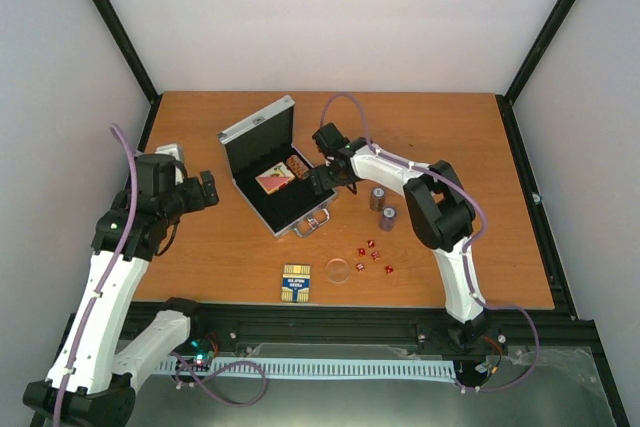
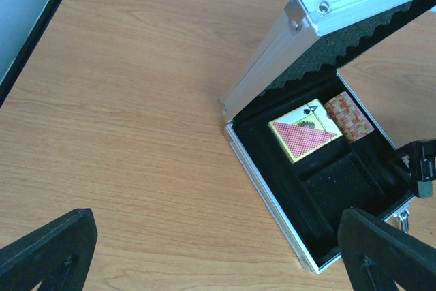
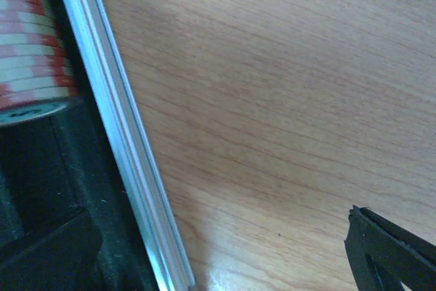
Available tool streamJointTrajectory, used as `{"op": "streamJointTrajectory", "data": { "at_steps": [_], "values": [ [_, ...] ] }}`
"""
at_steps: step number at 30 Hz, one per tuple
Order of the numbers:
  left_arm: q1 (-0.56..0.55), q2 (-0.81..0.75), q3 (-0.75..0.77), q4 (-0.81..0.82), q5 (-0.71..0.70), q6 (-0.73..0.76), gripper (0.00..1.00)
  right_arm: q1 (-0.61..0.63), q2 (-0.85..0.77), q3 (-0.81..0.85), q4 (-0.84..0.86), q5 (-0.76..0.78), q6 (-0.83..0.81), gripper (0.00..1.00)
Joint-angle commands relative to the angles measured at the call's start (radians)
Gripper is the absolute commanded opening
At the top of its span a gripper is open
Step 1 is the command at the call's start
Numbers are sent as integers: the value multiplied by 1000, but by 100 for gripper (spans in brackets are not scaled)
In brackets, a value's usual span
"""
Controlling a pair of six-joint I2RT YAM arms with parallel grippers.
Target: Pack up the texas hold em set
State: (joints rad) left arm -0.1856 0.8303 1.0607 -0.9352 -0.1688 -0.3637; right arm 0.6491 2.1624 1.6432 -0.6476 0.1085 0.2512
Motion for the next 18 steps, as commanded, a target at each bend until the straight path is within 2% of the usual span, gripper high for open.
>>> {"op": "streamJointTrajectory", "data": {
  "at_steps": [1,6,18],
  "values": [
    [2,-13,-9,24,8,-20,100,2,-40,3,24,-32,-8,100],
    [2,-9,-8,24,8,-18,100,3,10,17,35,-43,1,100],
    [2,-2,-10,16,-1,-14,100,-5,148,164,35,-47,5,100]
  ]
}}
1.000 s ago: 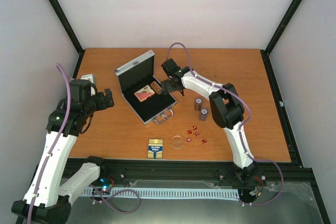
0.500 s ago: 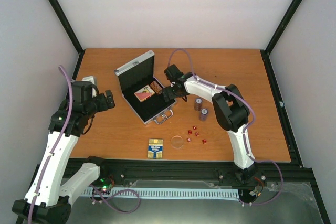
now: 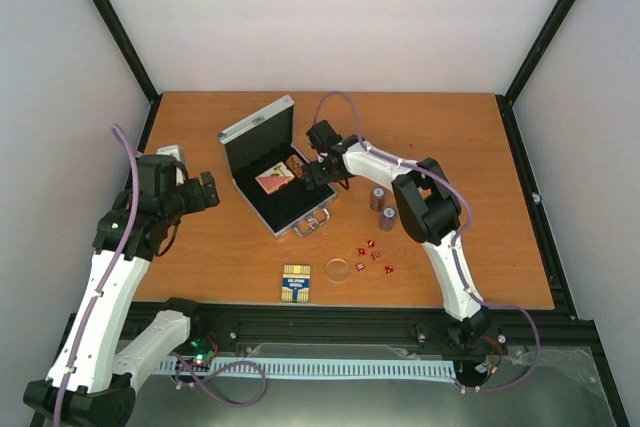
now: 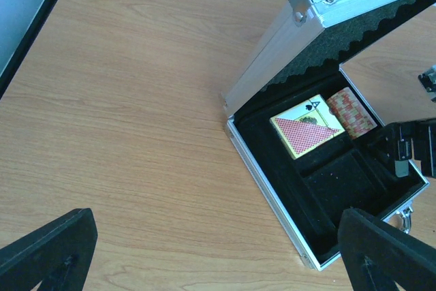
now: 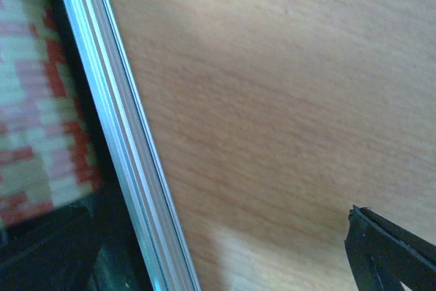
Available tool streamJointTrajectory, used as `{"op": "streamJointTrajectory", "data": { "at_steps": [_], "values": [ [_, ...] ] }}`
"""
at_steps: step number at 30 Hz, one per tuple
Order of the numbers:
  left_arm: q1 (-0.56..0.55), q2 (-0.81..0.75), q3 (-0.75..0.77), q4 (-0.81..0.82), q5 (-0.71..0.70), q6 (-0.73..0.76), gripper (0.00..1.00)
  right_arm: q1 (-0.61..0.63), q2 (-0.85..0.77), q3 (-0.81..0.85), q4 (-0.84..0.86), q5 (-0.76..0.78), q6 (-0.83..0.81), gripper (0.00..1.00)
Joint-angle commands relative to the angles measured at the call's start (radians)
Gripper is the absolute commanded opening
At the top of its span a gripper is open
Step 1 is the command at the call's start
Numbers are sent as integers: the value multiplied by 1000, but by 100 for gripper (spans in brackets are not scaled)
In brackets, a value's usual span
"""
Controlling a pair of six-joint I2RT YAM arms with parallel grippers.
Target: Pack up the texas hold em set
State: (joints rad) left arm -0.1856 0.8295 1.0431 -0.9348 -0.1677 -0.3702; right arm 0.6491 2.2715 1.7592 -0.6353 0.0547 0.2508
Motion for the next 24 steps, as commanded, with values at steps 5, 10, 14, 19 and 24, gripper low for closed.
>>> {"op": "streamJointTrajectory", "data": {
  "at_steps": [5,10,14,19,24],
  "values": [
    [2,1,2,16,-4,-7,100,-21,49,45,86,6,33,100],
    [2,7,-2,20,-1,-3,100,-32,69,48,143,-16,53,100],
    [2,15,-2,23,0,2,100,-37,77,44,173,-52,79,100],
    [1,22,-7,29,3,3,100,-37,75,29,180,-67,83,100],
    [1,23,-14,44,1,-4,100,-37,19,-20,181,-65,45,100]
  ]
}}
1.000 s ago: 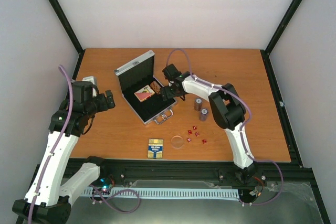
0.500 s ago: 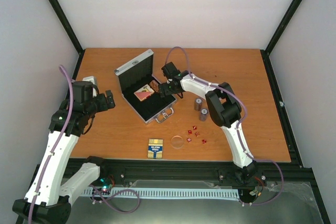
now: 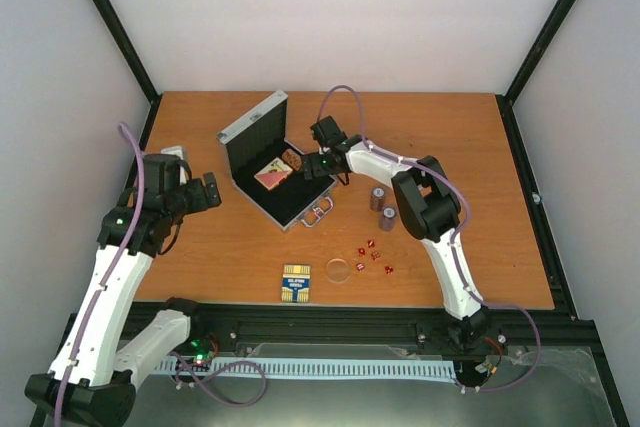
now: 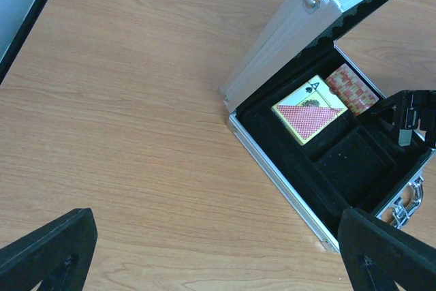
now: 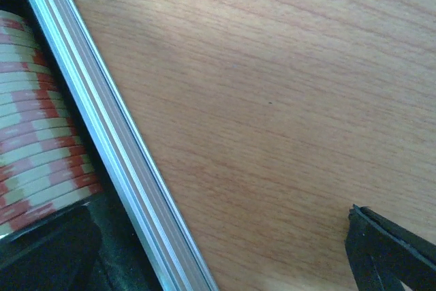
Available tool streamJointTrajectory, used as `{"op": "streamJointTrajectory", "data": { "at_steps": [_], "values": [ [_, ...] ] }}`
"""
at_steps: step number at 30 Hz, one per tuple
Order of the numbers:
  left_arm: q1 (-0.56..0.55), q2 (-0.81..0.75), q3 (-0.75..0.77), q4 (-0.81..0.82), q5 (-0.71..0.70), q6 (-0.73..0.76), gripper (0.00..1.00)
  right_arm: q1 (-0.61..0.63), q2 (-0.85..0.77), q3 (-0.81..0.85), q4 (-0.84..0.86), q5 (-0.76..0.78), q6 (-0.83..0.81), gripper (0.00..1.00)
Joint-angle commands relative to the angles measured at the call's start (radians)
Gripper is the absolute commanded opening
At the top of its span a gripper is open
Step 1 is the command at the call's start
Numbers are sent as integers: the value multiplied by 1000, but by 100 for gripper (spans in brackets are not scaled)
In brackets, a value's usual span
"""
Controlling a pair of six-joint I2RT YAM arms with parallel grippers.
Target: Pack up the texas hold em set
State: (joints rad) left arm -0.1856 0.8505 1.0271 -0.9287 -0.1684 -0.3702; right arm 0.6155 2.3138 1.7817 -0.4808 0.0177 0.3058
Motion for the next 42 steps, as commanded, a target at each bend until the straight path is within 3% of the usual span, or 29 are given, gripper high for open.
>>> {"op": "streamJointTrajectory", "data": {
  "at_steps": [1,14,22,29,42],
  "values": [
    [1,3,5,41,3,-7,100,-3,-40,-55,29,-36,-23,100],
    [2,-14,-1,31,24,-14,100,-1,-255,-70,-51,-104,-125,100],
    [2,-34,22,4,28,-1,100,98,-406,-158,-267,-76,-165,100],
    [2,-21,36,1,50,17,100,320,-488,-234,-514,31,33,100],
    [2,-7,136,-5,193,75,100,595,-388,-176,-574,103,483,100]
  ]
}}
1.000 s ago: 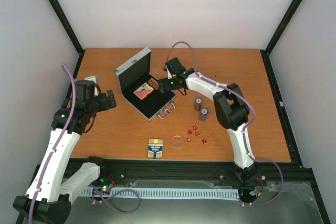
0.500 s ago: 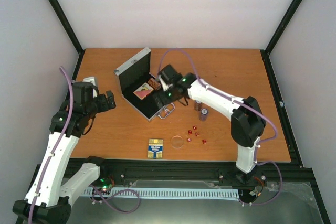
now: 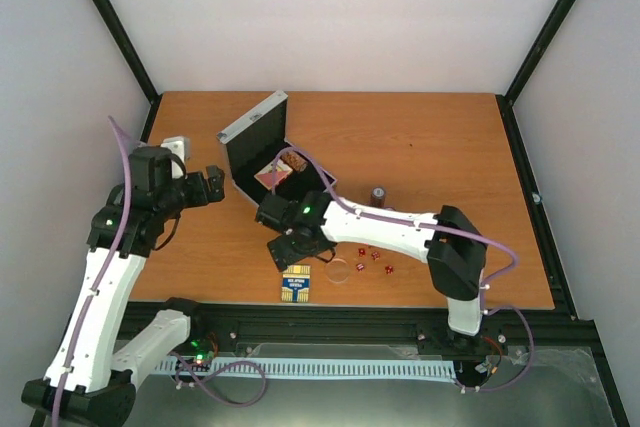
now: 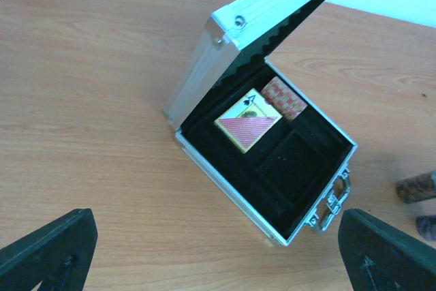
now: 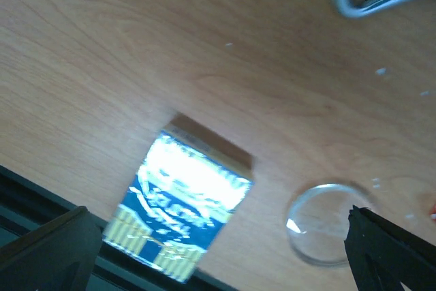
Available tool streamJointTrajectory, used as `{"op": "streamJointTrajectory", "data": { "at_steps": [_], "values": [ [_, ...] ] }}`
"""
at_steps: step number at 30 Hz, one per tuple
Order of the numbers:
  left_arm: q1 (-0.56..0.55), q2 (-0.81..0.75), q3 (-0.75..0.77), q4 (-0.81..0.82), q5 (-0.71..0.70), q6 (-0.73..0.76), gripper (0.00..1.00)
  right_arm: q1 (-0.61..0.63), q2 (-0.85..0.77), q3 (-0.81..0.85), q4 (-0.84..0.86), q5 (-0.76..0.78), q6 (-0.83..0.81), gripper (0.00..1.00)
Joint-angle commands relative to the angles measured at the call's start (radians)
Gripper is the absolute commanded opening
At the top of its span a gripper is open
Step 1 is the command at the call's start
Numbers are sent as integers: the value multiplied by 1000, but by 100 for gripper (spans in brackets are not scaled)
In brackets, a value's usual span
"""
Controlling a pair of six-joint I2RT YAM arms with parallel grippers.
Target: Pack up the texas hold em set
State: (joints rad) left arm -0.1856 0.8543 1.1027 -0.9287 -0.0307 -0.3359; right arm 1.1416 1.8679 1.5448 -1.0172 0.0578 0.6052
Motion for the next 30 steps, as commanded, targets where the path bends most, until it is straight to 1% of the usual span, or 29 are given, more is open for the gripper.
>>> {"op": "streamJointTrajectory", "data": {
  "at_steps": [1,5,8,12,24,30],
  "values": [
    [2,-15,64,-8,66,44,100,85,81,76,-49,63,214,100],
    [2,-56,70,-24,98,38,100,135,157,89,-16,13,326,100],
    [2,-91,69,-34,116,24,100,150,190,96,-19,33,385,100],
    [2,-121,79,-55,131,17,100,150,188,73,-28,61,455,100],
    [2,-152,51,-52,150,8,100,143,212,27,-21,33,473,100],
    [2,-150,20,-39,154,8,100,121,201,-72,68,-23,476,99]
  ]
}}
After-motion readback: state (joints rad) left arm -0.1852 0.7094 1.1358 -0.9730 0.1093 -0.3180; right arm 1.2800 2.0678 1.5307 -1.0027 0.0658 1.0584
